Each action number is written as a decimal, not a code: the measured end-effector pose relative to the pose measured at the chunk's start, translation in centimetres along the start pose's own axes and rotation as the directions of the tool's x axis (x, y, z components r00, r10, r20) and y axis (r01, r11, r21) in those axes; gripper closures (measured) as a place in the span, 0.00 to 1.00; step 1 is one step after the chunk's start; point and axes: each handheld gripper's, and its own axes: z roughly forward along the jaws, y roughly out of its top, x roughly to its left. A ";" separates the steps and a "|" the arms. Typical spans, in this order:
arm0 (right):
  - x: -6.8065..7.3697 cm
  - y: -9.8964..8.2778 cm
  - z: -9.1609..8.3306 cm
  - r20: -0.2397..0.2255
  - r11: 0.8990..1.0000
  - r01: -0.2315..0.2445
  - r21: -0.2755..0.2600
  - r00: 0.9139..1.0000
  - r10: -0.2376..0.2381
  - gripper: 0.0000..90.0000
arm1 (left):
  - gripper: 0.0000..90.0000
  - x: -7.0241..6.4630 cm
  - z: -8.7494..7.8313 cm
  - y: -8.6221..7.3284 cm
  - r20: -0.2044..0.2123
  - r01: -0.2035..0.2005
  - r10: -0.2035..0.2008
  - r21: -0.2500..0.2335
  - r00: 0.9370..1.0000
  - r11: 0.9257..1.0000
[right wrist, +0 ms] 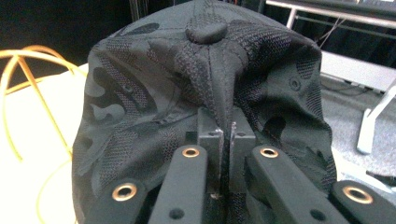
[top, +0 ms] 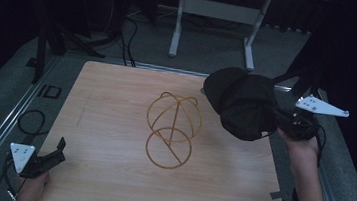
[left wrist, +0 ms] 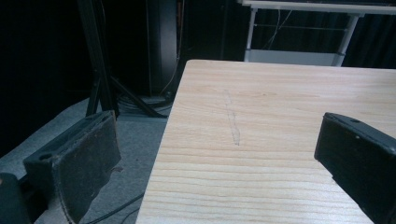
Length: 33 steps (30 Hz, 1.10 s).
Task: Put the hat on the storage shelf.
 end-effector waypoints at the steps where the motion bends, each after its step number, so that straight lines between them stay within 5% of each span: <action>1: 0.1 0.3 -0.1 0.000 1.000 0.003 -0.005 1.000 -0.003 0.97 | 0.01 0.0 0.0 0.0 0.000 0.000 0.000 0.000 1.000 1.000; 17: 2.2 5.0 -1.0 -0.033 0.997 0.033 -0.073 0.999 -0.035 0.97 | 0.01 0.0 0.0 0.0 -0.001 0.000 0.000 -0.001 1.000 1.000; 33: 6.2 7.0 1.5 -0.140 0.994 0.060 -0.089 0.988 -0.072 0.97 | 0.01 0.0 0.0 0.0 0.001 0.001 -0.001 -0.003 1.000 1.000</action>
